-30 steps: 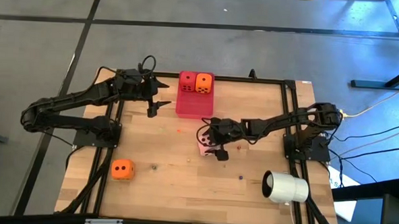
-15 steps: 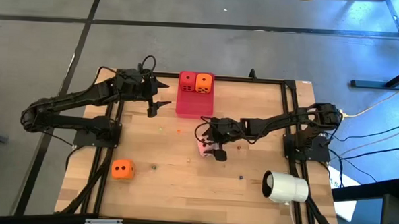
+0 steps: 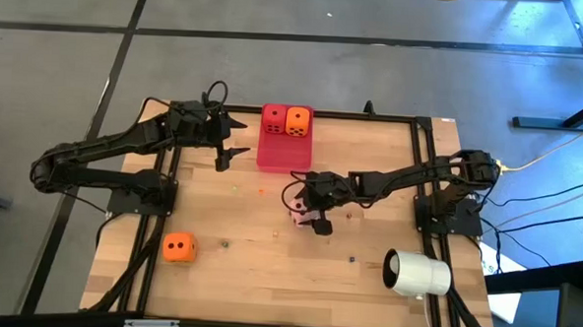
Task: Pick & Place Dice
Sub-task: Put the large pink dice into the bin
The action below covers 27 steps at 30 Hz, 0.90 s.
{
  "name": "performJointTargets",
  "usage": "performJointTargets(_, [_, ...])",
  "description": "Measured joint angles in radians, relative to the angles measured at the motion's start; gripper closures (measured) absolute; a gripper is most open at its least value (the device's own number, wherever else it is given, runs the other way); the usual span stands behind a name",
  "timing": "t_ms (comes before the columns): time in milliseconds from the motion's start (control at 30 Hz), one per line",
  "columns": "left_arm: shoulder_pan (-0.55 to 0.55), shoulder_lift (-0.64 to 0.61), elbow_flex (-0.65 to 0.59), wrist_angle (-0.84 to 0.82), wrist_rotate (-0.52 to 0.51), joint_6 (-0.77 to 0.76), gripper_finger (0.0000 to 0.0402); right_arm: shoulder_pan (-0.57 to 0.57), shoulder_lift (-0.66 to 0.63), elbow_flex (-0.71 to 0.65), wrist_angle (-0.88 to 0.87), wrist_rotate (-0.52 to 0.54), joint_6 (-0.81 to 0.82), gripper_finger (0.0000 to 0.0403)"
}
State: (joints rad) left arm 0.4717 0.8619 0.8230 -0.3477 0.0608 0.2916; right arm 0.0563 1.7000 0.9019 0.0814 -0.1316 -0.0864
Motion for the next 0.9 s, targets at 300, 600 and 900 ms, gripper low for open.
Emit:
performJointTargets(300, [0.0,0.0,0.0,0.0,0.0,0.0,0.0096,0.0,-0.001,0.001,-0.016,0.009,-0.034,0.0003])
performJointTargets(600, [0.0,0.0,0.0,0.0,0.0,0.0,0.0096,-0.012,-0.001,0.001,-0.023,0.011,-0.086,0.0003])
performJointTargets(900, [0.0,0.0,0.0,0.0,0.0,-0.001,0.0096,-0.042,-0.003,0.002,-0.044,-0.011,-0.108,0.0003])
